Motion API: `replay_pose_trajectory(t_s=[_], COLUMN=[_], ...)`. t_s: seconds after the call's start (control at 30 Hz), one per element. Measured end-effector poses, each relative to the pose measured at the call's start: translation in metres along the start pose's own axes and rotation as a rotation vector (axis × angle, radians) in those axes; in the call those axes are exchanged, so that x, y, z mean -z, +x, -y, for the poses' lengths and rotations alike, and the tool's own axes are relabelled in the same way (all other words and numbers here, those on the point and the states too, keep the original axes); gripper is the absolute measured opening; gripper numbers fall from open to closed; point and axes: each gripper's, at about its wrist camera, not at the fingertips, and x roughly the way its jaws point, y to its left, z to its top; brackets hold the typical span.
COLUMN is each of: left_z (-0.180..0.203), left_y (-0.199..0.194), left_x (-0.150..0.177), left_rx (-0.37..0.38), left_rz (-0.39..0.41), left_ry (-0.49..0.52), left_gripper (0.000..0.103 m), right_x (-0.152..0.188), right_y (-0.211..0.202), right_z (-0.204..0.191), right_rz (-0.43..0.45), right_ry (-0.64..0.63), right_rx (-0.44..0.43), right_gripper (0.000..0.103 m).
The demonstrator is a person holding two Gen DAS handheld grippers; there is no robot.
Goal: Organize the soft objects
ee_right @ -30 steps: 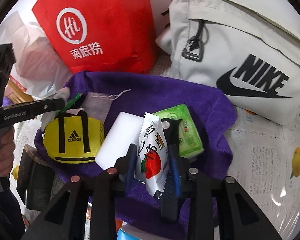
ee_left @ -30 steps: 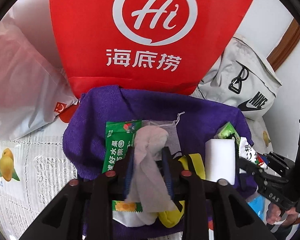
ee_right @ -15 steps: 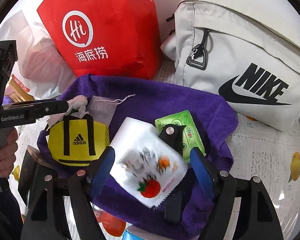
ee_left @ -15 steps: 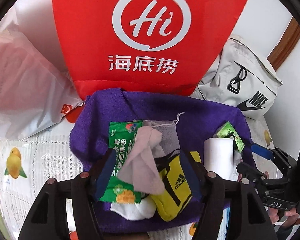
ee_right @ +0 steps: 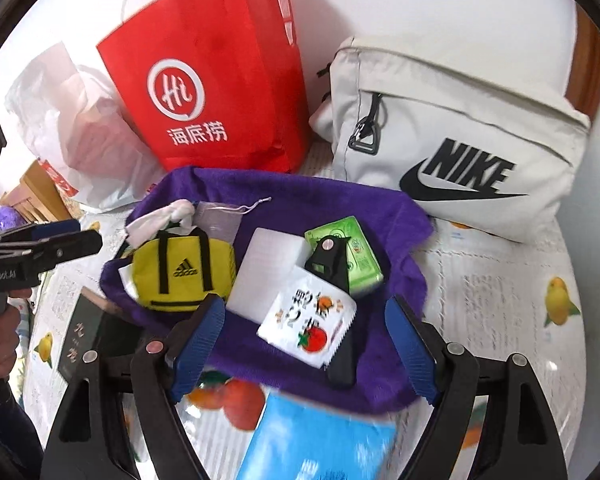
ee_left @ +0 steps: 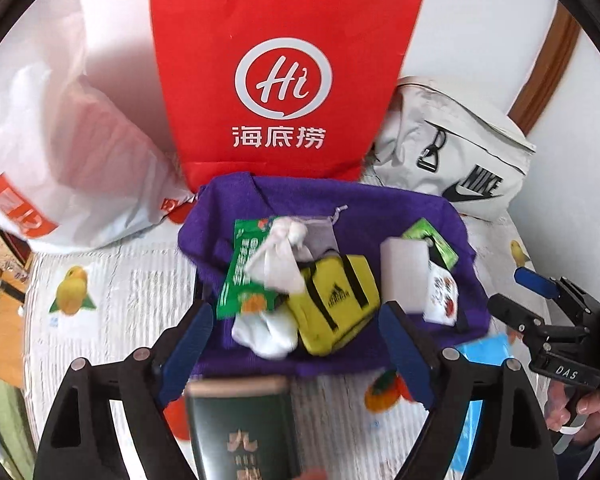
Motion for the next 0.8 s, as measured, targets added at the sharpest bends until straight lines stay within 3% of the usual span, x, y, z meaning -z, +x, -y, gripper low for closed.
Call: replay_pose_trajectory(t_s=[0.27, 0.57, 0.8], left_z=[0.013, 0.032, 0.048], left_y=[-0.04, -0.087, -0.12], left_x=[0.05, 0.115, 0.164], left_rx=[-0.019, -0.069, -0.135], left_rz=[0.02, 0.088, 0.137], left_ry=[-0.004, -0.004, -0.007], left_gripper=[0.097, 0.098, 0.098], right_x=[0.039, 0.094, 0.129], right_y=[-0.044, -0.1, -0.141], right_z=[-0.014, -0.024, -0.032], right_rz=[0.016, 0.074, 0.127], right_ry=[0.0, 0.04, 0.079], right_rx=[0.03, 0.066, 0.057], right_gripper=[0.084, 0.098, 0.1])
